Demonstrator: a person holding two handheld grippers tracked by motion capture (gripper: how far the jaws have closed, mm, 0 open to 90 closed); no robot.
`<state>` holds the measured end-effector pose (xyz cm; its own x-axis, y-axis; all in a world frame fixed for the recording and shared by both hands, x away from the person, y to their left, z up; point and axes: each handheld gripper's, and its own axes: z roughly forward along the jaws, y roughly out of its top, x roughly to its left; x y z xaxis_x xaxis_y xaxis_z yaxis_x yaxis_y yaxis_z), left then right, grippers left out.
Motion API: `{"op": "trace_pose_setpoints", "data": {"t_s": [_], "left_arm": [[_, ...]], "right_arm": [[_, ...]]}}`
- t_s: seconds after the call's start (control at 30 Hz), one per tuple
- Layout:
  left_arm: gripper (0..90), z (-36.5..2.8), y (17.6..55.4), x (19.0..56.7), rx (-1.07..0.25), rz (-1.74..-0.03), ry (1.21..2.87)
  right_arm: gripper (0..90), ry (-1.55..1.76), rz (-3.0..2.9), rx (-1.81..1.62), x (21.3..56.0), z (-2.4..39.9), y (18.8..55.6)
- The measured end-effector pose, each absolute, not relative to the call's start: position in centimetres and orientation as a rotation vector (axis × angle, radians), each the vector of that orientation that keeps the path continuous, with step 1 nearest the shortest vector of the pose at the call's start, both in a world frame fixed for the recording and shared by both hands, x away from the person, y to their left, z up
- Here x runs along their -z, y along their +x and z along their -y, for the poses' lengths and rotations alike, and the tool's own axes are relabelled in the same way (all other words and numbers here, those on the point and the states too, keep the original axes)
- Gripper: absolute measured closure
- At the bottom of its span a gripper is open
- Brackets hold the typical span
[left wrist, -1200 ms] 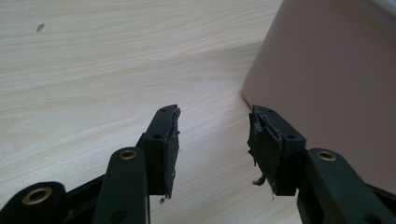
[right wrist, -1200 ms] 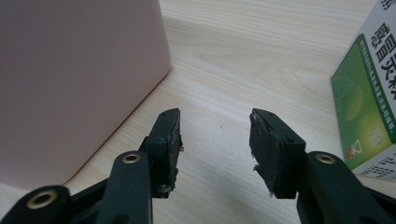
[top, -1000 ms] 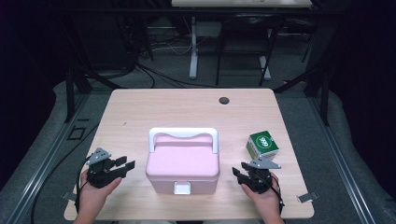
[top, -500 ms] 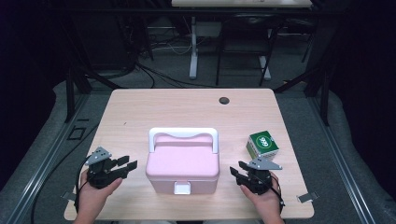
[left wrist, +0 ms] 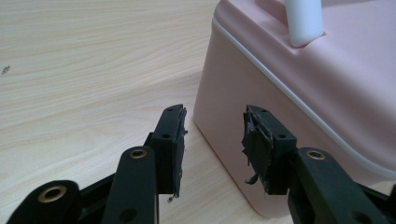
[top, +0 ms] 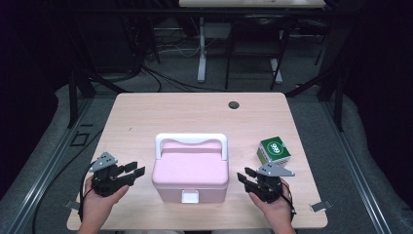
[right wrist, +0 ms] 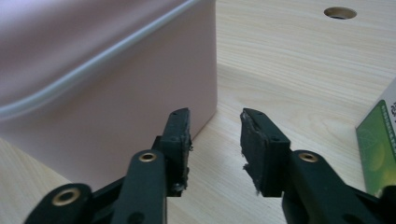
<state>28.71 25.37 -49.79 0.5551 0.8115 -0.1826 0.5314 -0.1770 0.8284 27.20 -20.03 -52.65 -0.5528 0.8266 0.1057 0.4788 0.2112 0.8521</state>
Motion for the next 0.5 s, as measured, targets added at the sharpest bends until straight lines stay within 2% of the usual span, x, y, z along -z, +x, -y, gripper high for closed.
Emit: {"op": "trace_pose_setpoints", "data": {"t_s": [0.17, 0.3, 0.5], "left_arm": [[69.7, -24.1, 29.2, 50.3, -0.397, -1.071, 1.871], [73.8, -23.1, 29.6, 50.5, -0.41, -1.066, 1.897], [78.0, -21.6, 30.1, 50.9, -0.42, -1.046, 1.925]], "right_arm": [[72.1, 1.204, -2.117, -1.287, 52.5, 19.2, 27.5], [74.8, 1.201, -2.129, -1.305, 52.6, 18.2, 27.9], [74.4, 1.18, -2.124, -1.304, 52.6, 17.3, 28.1]]}}
